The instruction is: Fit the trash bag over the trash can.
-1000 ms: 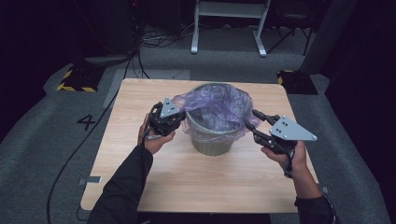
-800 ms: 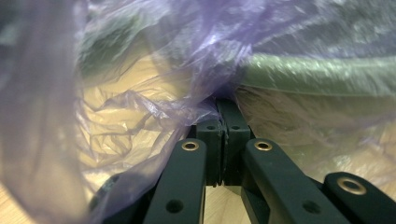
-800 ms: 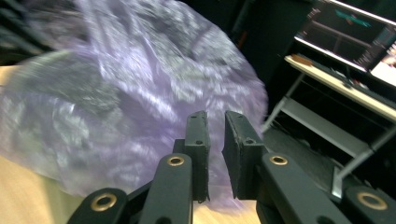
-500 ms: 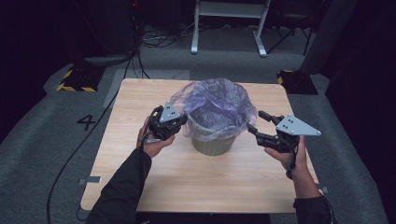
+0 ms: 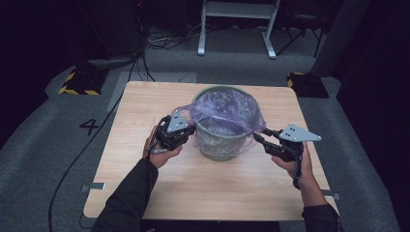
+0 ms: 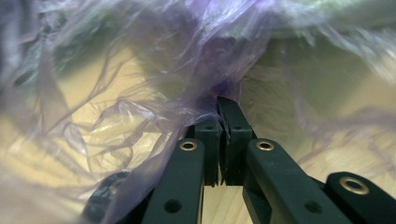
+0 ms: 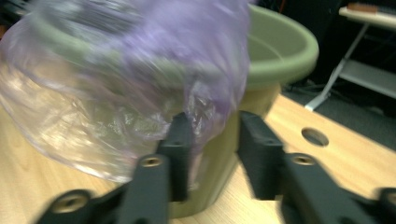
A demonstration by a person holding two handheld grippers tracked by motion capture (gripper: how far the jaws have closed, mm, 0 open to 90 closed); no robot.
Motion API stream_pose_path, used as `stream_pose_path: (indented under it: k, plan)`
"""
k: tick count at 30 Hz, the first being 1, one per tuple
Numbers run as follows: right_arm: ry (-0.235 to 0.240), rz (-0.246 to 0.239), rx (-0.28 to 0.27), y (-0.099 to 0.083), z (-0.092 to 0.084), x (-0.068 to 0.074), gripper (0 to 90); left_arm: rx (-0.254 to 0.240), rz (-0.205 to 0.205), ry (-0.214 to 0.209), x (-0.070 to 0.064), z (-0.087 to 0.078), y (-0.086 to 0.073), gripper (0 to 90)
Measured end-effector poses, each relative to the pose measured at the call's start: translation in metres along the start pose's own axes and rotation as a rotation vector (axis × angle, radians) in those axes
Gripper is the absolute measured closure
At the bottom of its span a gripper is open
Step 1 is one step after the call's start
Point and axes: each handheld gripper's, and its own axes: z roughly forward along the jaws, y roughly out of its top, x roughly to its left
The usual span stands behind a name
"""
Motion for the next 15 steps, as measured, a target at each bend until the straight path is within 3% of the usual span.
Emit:
stream_pose_path:
  k: [4, 6, 8, 10, 11, 15]
  plan:
    - [-0.032, 0.032, 0.031, -0.007, 0.013, -0.011, 74.8, 0.016, -0.012, 0.029, 0.010, 0.008, -0.002, 86.6]
    - [-0.048, 0.036, 0.037, -0.010, 0.018, -0.014, 63.9, 0.007, -0.018, 0.042, 0.012, 0.008, -0.003, 86.1]
    - [-0.062, 0.023, 0.037, -0.011, 0.018, -0.013, 43.6, -0.008, -0.015, 0.045, 0.012, 0.006, -0.002, 86.1]
    - [-0.059, 0.004, 0.006, -0.011, 0.012, -0.009, 30.2, -0.007, -0.009, 0.041, 0.011, 0.004, -0.002, 86.3]
    - [-0.079, -0.016, -0.005, -0.010, 0.008, -0.006, 24.9, -0.005, -0.004, 0.049, 0.011, 0.004, -0.001, 86.4]
    - [-0.113, -0.090, -0.084, 0.001, -0.014, 0.010, 16.6, -0.003, 0.001, 0.047, 0.008, 0.002, 0.001, 86.6]
